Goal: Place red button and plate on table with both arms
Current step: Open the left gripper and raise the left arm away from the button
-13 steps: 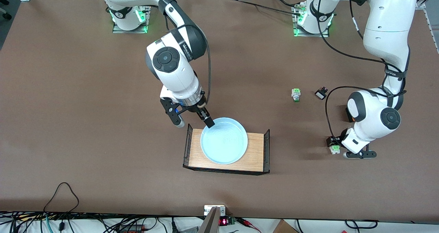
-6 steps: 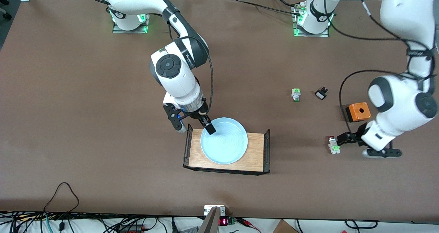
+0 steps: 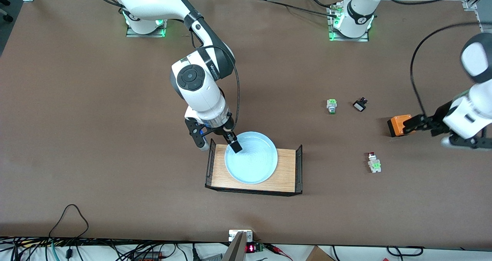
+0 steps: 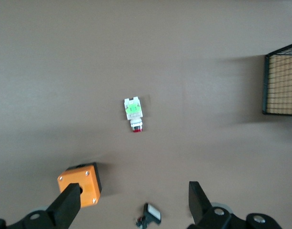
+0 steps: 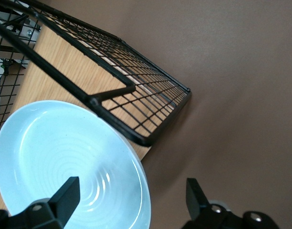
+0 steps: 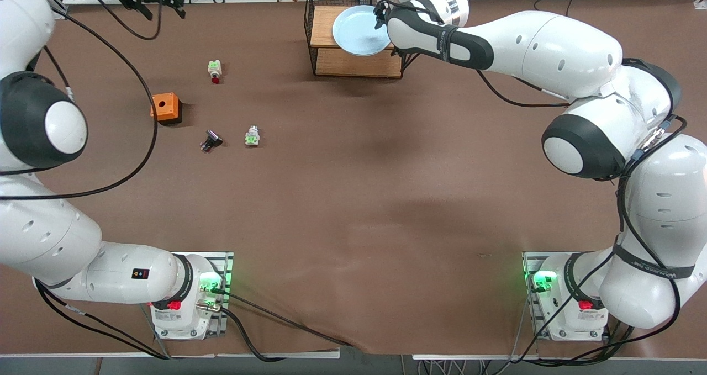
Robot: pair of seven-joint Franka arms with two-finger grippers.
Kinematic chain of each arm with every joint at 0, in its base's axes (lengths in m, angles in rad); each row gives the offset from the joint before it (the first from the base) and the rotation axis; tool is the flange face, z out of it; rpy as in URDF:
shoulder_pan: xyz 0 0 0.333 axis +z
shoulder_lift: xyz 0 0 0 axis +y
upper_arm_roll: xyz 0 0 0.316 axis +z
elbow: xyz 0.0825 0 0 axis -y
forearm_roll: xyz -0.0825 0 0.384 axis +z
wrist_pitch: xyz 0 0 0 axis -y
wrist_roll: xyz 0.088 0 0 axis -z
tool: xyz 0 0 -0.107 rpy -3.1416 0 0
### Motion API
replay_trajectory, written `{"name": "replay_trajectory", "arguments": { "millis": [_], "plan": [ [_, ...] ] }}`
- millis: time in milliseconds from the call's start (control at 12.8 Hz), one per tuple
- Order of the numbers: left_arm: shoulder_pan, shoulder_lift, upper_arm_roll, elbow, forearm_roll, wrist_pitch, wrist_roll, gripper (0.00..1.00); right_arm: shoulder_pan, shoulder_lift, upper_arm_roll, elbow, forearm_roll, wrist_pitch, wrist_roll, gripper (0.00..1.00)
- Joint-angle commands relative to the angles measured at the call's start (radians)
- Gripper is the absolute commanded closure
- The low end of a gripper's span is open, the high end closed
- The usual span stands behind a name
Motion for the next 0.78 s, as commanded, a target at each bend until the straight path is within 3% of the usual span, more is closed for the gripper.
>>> {"name": "replay_trajectory", "arguments": {
  "millis": [0, 156, 234, 467, 623, 701],
  "plan": [
    [0.010, -0.081, -0.005, 0.035, 0.019, -0.141, -0.017, 0.00, 0.008, 0.028, -0.007, 0.029, 0.004, 0.017, 0.020, 0.14],
    [0.038, -0.090, 0.001, 0.147, 0.021, -0.331, -0.017, 0.00, 0.008, 0.029, -0.006, 0.029, 0.004, 0.017, 0.020, 0.23],
    [0.038, -0.095, 0.000, 0.162, 0.021, -0.365, -0.018, 0.00, 0.010, 0.029, -0.006, 0.029, 0.004, 0.017, 0.020, 0.28],
    [0.038, -0.168, -0.013, 0.147, 0.036, -0.382, -0.064, 0.00, 0.010, 0.029, -0.006, 0.029, 0.006, 0.015, 0.018, 0.50],
    [0.027, -0.185, -0.067, 0.146, 0.176, -0.428, -0.107, 0.00, 0.010, 0.029, -0.006, 0.029, 0.004, 0.009, 0.018, 0.59],
    [0.038, -0.202, -0.094, 0.141, 0.191, -0.425, -0.110, 0.00, 0.011, 0.028, -0.007, 0.029, 0.003, 0.006, 0.017, 0.62]
  ]
}}
